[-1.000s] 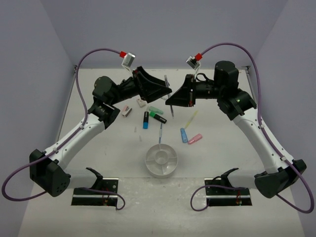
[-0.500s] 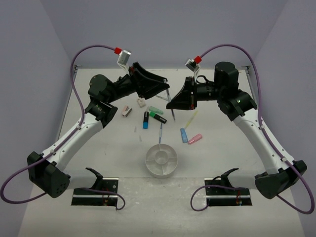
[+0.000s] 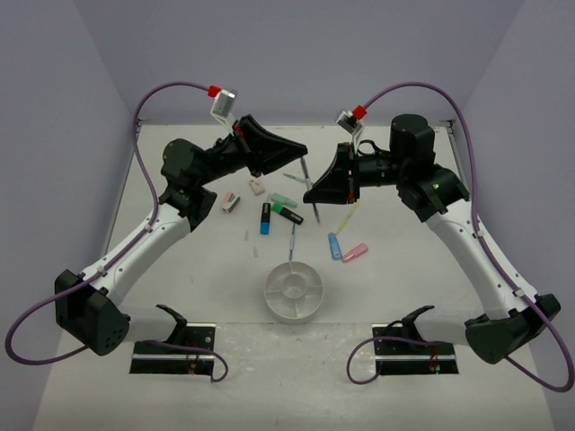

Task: Sort the stationery into containers
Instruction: Close the pen cap on the pen.

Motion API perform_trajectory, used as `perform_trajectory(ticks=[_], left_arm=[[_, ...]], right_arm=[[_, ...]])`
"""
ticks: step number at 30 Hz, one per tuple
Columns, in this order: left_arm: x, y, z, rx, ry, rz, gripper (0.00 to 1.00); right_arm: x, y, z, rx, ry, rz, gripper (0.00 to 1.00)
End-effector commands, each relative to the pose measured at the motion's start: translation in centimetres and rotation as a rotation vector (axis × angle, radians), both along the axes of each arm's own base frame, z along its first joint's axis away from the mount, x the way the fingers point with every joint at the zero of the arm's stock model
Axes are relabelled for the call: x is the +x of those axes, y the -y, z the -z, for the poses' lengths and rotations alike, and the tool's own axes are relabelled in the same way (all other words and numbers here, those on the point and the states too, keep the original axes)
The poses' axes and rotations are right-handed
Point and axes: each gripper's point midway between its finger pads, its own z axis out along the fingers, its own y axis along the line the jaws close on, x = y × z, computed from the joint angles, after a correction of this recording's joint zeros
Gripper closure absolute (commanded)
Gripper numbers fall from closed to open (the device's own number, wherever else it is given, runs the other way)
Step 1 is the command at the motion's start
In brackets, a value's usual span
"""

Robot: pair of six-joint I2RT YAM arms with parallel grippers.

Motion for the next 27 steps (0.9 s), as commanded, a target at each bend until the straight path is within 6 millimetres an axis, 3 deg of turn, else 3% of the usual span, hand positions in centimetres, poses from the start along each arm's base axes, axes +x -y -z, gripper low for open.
perform_trajectory(ticks=[1,8,15,18,20,24,27], left_arm=[[-0.9,-0.1,0.2,-0.011,0.018,0.049,0.98],[-1.6,0.0,1.0,-0.008,-0.021,0.073,1.00],[-2.7,0.9,3.2,0.015,-0.076,0.098,1.00],[-3.4,1.4,3.6,0.019,-0.084,0.109,1.00],[-4.0,1.9,4.5,0.042,-0.097,0.110,1.00],[-4.8,2.0,5.9,0.069,-0.119,0.103,1.00],[-4.9,1.9,6.3,0.090,-0.123,0.088,1.00]], right_arm=[[-0.1,0.0,-2.2,0.029,0.063,0.000,1.00],[2.2,-0.4,-4.8,0.050,0.125,0.088,1.00],[5.9,-1.5,-8.9,0.092,0.183,0.182,1.00],[6.7,-1.8,-10.1,0.105,0.201,0.192,1.00],[7.2,-1.9,-12.1,0.131,0.233,0.205,1.00],[8.2,-2.3,-13.4,0.152,0.234,0.218,1.00],[8.1,-3.1,-13.0,0.158,0.207,0.161,1.00]])
